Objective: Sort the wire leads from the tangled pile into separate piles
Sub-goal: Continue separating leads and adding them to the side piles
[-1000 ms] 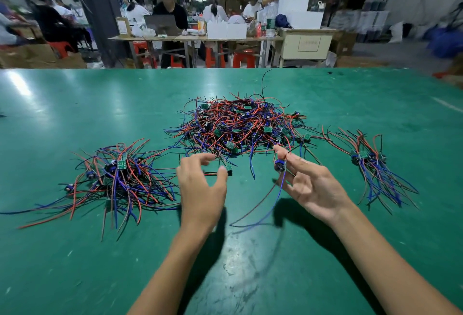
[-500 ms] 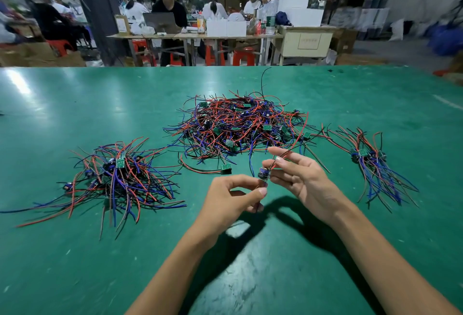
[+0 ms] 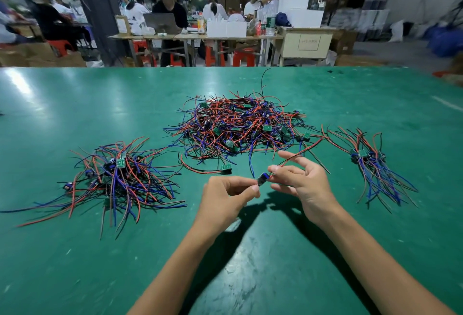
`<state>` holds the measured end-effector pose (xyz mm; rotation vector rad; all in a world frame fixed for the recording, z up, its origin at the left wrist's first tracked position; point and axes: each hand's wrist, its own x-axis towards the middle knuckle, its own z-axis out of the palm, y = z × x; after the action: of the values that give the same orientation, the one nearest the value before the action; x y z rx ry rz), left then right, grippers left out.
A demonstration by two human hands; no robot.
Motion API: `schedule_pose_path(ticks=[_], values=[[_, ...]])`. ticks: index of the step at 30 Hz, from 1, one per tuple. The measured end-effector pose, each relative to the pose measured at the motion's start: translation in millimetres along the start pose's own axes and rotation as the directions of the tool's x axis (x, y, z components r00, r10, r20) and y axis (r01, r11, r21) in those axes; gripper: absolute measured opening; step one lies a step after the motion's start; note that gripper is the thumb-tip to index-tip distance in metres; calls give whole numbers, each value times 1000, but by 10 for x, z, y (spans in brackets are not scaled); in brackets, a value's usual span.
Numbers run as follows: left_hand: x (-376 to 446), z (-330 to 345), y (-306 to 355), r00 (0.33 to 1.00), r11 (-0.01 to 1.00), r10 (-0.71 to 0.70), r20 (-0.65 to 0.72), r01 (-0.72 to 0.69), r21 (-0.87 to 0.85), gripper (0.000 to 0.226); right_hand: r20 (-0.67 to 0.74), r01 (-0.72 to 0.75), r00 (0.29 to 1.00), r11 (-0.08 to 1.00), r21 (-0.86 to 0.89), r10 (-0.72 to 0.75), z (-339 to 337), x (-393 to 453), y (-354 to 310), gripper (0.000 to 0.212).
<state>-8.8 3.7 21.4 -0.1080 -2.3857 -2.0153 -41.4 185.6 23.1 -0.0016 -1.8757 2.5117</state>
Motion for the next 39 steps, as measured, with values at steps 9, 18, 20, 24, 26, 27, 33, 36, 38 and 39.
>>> schedule_pose_path(ticks=[9,18,20,24,26,27,33,36,38,39], values=[[-58,33,7,964,965,-171,204,206,-165,20,26,-35,999,998,-59,37,4,3,24,30],[-61,34,27,954,916,-203,221,265,-303,14,39,42,999,990,-132,-37,-15,17,68,34],[-60,40,39,954,915,-190,230,257,-312,16,-11,47,999,995,-92,-48,-3,15,83,28],[-61,38,32,938,912,-182,295,273,-306,28,-143,66,987,997,-37,-71,-16,43,78,12],[-57,26,13,923,911,-204,327,301,-281,31,-188,64,980,998,-22,-67,-40,55,51,9],[-53,15,7,917,911,-213,338,311,-269,32,-197,59,979,998,-21,-62,-51,58,40,8],[-15,-20,66,962,933,-156,225,218,-285,35,93,-46,994,983,-180,64,-95,46,-35,22],[5,-20,95,974,917,-149,169,200,-345,33,260,-16,962,965,-261,86,-49,9,2,29],[-31,7,83,967,928,-119,224,189,-321,32,293,20,954,967,-254,58,-3,-19,52,25],[-47,22,68,966,931,-113,231,184,-314,32,299,46,954,967,-252,33,12,-29,69,22]])
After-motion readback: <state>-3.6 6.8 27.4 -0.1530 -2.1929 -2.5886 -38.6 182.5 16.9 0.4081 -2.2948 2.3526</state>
